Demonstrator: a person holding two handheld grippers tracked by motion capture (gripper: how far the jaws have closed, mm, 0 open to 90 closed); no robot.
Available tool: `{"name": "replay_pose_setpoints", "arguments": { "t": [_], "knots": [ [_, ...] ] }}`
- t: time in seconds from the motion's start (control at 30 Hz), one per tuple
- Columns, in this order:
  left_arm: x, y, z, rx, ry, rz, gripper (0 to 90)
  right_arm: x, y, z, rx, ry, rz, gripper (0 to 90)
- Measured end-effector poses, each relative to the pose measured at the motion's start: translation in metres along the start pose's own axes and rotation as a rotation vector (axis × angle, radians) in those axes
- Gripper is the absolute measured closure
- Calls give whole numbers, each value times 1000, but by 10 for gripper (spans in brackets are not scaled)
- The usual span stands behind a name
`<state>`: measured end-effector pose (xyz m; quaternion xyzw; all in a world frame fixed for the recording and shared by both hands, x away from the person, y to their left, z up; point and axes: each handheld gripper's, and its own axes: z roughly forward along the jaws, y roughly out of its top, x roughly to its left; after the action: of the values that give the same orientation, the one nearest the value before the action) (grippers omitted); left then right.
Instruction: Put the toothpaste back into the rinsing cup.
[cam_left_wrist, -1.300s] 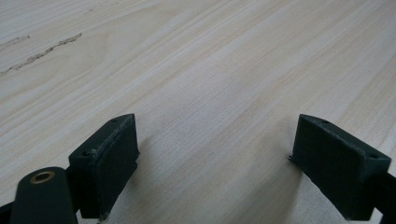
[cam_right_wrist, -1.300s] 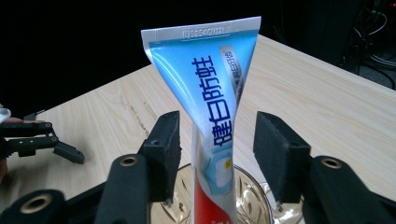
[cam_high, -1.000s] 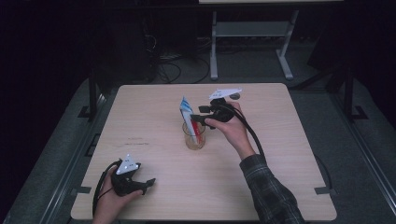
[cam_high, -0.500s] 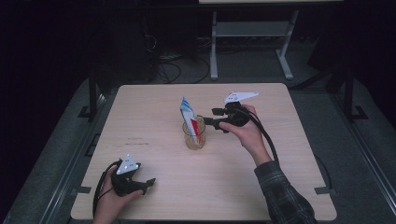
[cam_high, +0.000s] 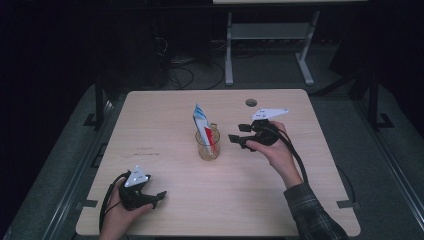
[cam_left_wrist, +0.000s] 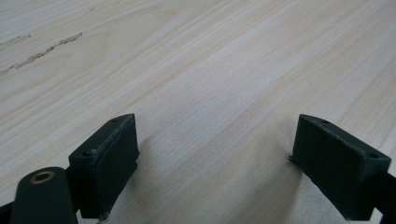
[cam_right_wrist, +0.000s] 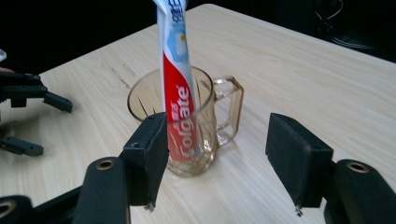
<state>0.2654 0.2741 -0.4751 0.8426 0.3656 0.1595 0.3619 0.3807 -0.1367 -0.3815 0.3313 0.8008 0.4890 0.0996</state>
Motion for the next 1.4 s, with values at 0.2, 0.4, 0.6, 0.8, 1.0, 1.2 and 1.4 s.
{"name": "replay_pose_setpoints", "arguments": {
  "t": [0.2, 0.4, 0.6, 0.8, 1.0, 1.2, 1.4],
  "knots": [
    [0, 0, 0, 0, 0, -1, 130, -2, -15, -9, 17, -31, 3, 365],
    [0, 0, 0, 0, 0, -1, 130, -4, -31, -16, 24, -46, 16, 355],
    [0, 0, 0, 0, 0, -1, 131, -5, -47, -21, 38, -56, 31, 346],
    [0, 0, 0, 0, 0, -1, 130, -4, -61, -26, 53, -69, 40, 341],
    [0, 0, 0, 0, 0, -1, 131, -4, -80, -34, 67, -83, 55, 335],
    [0, 0, 0, 0, 0, -2, 130, -7, -97, -44, 88, -103, 68, 318],
    [0, 0, 0, 0, 0, -2, 130, -6, -110, -54, 103, -122, 79, 279]
  ]
}}
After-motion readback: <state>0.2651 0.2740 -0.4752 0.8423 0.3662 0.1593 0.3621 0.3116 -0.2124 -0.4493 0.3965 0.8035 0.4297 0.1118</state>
